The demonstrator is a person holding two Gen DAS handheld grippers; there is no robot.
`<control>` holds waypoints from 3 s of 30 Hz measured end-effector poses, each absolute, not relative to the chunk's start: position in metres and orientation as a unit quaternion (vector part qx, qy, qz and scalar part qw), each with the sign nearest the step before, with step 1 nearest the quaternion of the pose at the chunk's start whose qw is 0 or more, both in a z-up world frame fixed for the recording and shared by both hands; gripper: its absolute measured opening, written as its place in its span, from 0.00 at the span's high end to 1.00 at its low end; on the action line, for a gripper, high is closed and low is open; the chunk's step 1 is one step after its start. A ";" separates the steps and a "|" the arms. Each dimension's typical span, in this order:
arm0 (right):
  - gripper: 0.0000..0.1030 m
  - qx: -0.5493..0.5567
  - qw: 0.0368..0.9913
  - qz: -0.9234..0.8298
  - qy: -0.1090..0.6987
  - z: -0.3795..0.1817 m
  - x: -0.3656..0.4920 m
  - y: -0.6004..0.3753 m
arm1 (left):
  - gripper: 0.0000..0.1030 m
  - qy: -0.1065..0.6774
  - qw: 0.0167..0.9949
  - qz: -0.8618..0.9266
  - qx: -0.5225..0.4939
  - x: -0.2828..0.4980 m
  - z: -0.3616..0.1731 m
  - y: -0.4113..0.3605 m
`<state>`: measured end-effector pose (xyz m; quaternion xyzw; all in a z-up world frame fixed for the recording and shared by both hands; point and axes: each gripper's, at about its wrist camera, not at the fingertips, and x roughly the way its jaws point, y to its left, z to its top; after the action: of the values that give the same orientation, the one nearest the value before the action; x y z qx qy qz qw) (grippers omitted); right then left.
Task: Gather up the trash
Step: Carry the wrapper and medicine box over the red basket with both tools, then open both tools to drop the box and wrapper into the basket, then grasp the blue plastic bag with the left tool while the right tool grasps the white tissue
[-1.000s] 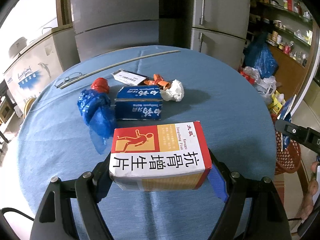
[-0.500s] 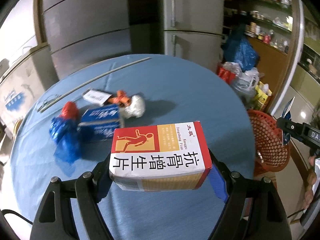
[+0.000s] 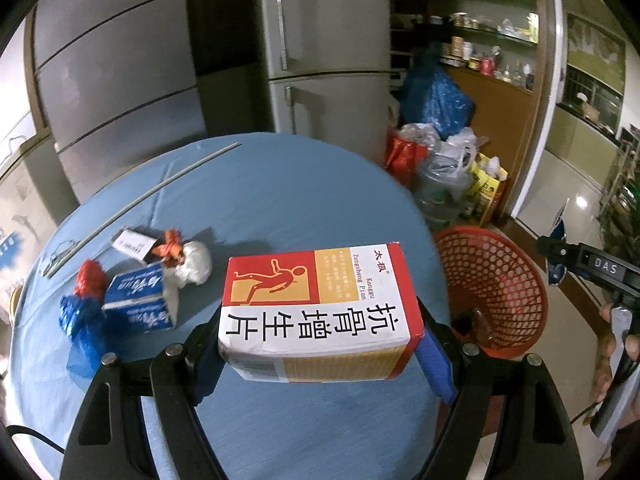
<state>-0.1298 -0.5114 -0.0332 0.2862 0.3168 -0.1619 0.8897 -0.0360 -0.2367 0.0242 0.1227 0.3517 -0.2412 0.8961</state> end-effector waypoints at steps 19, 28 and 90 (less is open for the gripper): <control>0.33 0.291 0.869 -0.183 0.357 -0.069 -0.123 -0.554 | 0.20 0.338 0.883 -0.292 0.146 -0.035 0.033 -0.307; 0.27 0.286 0.846 -0.169 0.418 -0.096 -0.103 -0.561 | 0.20 0.339 0.876 -0.306 0.153 -0.032 0.030 -0.329; 0.20 0.326 0.843 -0.190 0.384 -0.086 -0.133 -0.534 | 0.15 0.381 0.893 -0.223 0.083 0.004 0.012 -0.223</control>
<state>-0.1332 -0.5339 -0.0864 0.3265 0.3842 -0.1896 0.8425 0.0041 -0.2229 0.0124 0.0830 0.3811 -0.2228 0.8934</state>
